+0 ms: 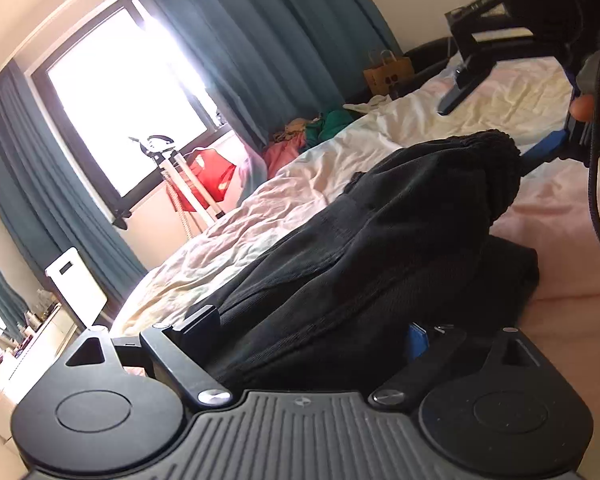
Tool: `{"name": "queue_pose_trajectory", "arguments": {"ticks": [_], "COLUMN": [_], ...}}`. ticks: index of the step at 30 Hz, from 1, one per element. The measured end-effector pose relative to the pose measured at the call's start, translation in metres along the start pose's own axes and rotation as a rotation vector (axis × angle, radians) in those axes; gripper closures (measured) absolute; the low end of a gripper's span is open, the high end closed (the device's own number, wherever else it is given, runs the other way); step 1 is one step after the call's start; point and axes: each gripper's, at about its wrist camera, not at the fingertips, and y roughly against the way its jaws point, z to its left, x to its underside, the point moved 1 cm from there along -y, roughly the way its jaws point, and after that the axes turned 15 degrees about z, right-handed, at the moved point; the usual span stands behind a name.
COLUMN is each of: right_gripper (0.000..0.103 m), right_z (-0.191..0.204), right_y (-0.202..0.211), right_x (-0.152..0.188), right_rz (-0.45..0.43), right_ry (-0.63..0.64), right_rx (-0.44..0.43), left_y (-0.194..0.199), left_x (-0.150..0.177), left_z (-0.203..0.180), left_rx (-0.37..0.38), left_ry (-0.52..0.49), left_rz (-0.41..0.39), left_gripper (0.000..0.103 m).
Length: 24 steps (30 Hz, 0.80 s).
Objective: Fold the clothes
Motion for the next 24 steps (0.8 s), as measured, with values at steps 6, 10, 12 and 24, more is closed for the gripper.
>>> {"name": "queue_pose_trajectory", "arguments": {"ticks": [6,10,12,24], "right_gripper": [0.019,0.020,0.019,0.048], "right_z": [0.002,0.007,0.008,0.043], "right_y": [-0.022,-0.039,-0.041,-0.027], "right_x": [0.016,0.028,0.032,0.036], "right_rz": [0.065,0.108,0.069,-0.108], "right_ry": [-0.006,0.030,0.045,0.291], "right_rx": [0.064,0.087,0.119,0.122], "left_y": [0.024,0.040,0.042,0.029], "left_x": [0.031,0.040,0.046,0.056], "left_z": [0.051,0.069,0.076,0.088], "left_rx": [0.010,0.002,-0.012,0.065], "left_ry": [0.205,0.349,0.409,0.459], "left_rz": [0.050,0.059,0.076,0.134], "left_gripper": [0.018,0.026,0.028,0.027]}}
